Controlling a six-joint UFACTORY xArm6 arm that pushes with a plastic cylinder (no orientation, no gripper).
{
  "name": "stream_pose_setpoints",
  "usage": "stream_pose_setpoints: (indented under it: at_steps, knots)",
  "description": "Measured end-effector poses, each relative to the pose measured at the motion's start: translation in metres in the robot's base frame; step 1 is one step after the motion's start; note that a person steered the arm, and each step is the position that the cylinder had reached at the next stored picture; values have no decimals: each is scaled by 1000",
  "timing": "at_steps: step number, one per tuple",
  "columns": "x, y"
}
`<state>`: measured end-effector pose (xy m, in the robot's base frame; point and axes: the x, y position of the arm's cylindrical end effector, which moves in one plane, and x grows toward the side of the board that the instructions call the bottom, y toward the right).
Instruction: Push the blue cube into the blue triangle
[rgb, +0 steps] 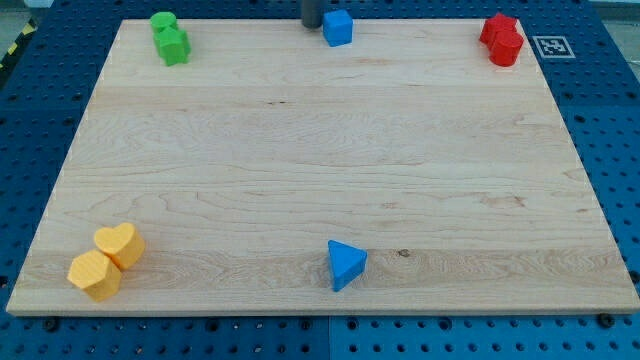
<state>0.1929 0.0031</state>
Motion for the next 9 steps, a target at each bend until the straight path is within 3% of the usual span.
stream_pose_setpoints:
  at_steps: [2,3,6,9]
  knots:
    - [53,66]
    - [100,89]
    - [97,9]
    - [201,37]
